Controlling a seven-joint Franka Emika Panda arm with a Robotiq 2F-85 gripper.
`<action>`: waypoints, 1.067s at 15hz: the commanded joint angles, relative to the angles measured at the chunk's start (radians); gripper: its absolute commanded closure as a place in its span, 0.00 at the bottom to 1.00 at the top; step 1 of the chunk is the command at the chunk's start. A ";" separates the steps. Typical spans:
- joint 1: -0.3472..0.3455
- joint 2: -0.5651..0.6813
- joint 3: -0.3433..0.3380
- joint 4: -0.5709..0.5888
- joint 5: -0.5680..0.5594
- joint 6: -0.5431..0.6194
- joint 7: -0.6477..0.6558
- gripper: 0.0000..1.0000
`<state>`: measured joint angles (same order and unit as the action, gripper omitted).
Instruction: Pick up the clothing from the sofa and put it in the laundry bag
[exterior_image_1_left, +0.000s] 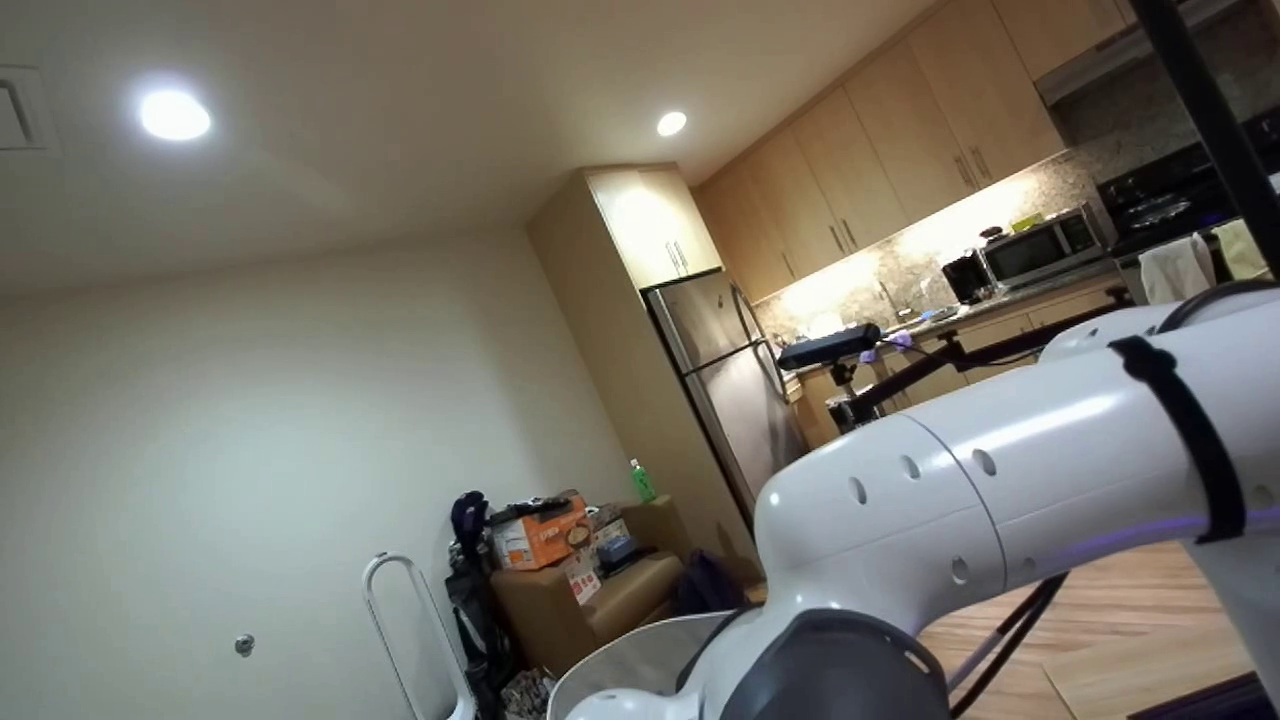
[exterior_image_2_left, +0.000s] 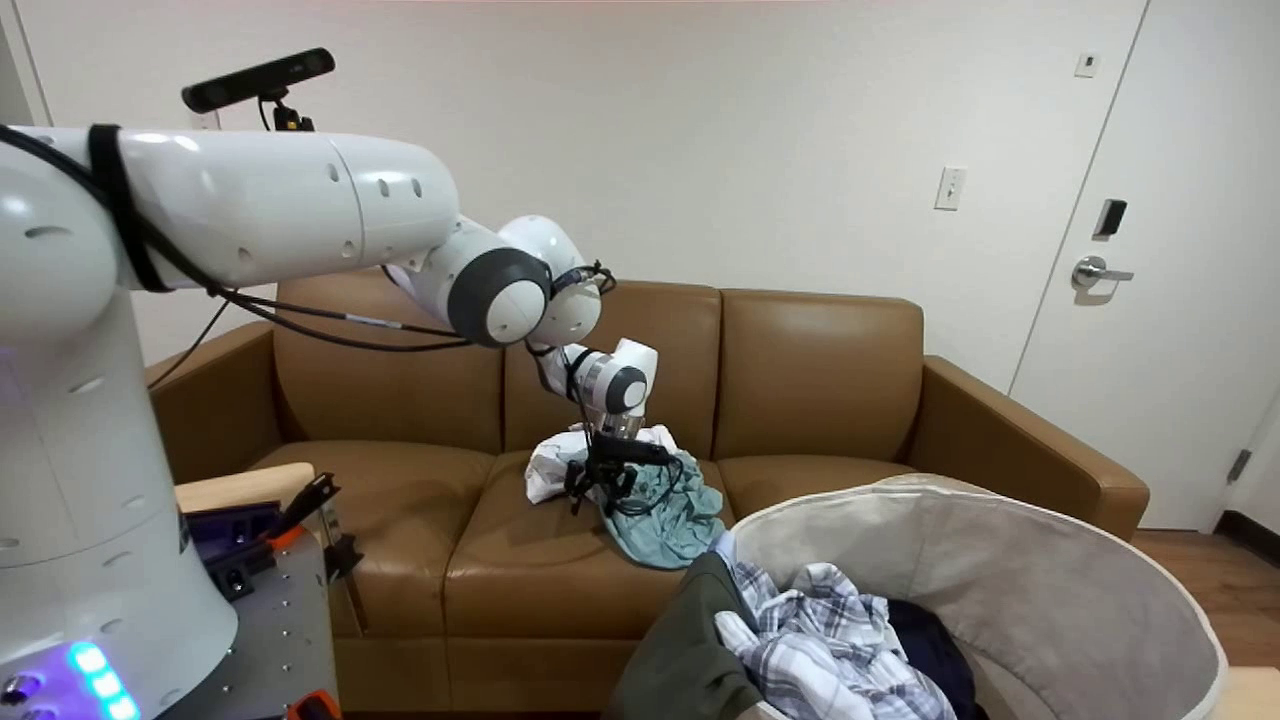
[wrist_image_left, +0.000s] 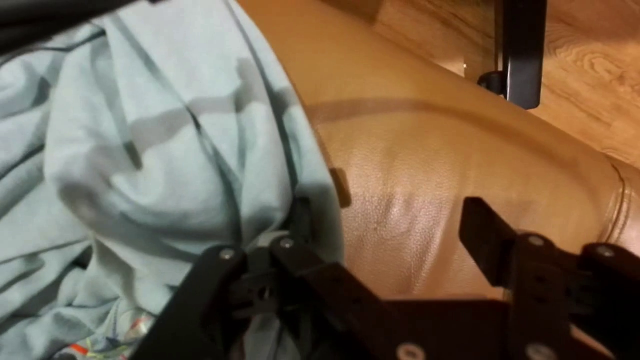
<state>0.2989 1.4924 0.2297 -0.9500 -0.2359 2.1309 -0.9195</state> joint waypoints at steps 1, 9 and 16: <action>0.000 -0.001 -0.010 0.019 0.024 -0.008 -0.048 0.53; 0.014 -0.012 -0.012 0.054 0.023 -0.043 -0.099 0.45; 0.054 -0.022 -0.050 0.040 0.005 0.068 -0.091 0.03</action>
<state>0.3362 1.4704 0.1969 -0.9030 -0.2337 2.1572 -0.9886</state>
